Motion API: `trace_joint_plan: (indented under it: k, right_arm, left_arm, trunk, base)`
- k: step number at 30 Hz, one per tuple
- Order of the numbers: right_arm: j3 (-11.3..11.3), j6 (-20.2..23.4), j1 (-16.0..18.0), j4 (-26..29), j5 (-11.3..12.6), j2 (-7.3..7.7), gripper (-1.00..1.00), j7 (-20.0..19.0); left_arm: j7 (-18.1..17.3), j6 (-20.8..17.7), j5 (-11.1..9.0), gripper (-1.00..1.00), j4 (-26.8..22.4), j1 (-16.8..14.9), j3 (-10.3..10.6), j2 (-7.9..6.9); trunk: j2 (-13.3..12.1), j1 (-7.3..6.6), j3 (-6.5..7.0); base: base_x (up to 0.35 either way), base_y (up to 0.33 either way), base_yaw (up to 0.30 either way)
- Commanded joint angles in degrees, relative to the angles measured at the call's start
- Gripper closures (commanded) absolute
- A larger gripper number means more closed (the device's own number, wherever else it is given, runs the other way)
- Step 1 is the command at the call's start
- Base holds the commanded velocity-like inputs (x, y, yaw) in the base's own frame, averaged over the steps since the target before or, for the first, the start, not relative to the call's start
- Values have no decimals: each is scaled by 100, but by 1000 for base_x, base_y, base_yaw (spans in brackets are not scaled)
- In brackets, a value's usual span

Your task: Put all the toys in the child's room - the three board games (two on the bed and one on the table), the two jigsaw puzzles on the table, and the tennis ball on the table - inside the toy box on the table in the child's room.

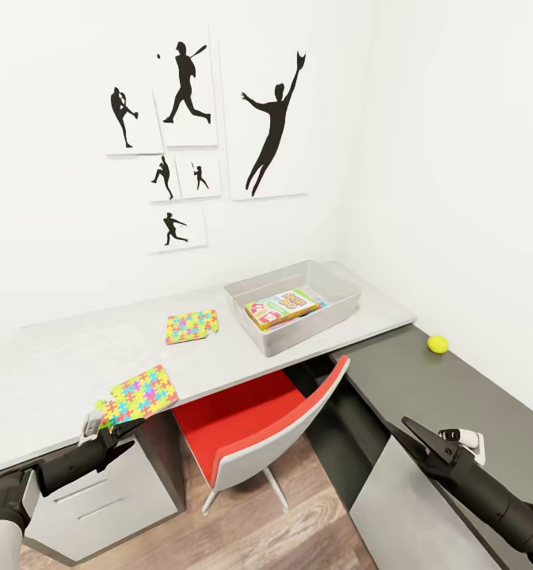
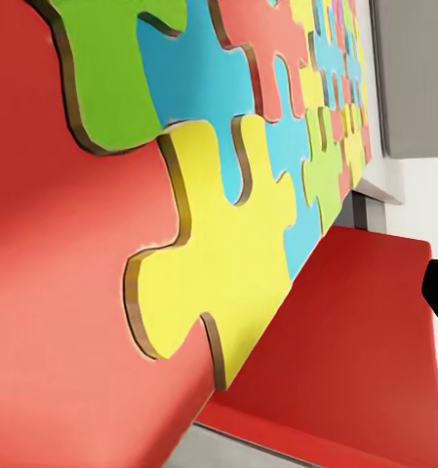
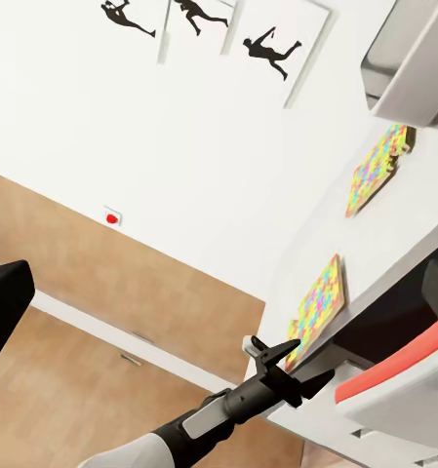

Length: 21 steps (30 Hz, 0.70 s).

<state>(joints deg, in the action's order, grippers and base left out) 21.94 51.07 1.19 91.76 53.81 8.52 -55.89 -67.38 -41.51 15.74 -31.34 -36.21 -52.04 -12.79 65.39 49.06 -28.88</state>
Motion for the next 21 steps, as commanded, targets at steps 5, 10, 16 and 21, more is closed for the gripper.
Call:
trace_joint_plan:
  k: [5, 10, 16, 21]
  right_arm:
    - [3, 26, 4, 0, 6, 1, -100, -9]
    - [8, 26, 4, 0, 6, 1, -100, -9]
    - [4, 26, 4, 0, 6, 1, -100, -9]
    - [3, 26, 4, 0, 6, 1, -100, -9]
  left_arm:
    - [-47, -50, 60, -100, -3, -9, -38, 4]
    - [-43, -50, 60, -100, -3, -9, -37, 4]
    - [-39, -50, 60, -100, -3, -9, -36, 4]
    - [-38, -50, 60, -100, -3, -9, -35, 4]
  trunk:
    - [4, 0, -6]
    - [4, 0, -6]
    - [4, 0, -6]
    - [4, 0, -6]
  base:
    - [0, 0, 0]
    - [0, 52, 0]
    - [0, 172, 0]
    - [0, 45, 0]
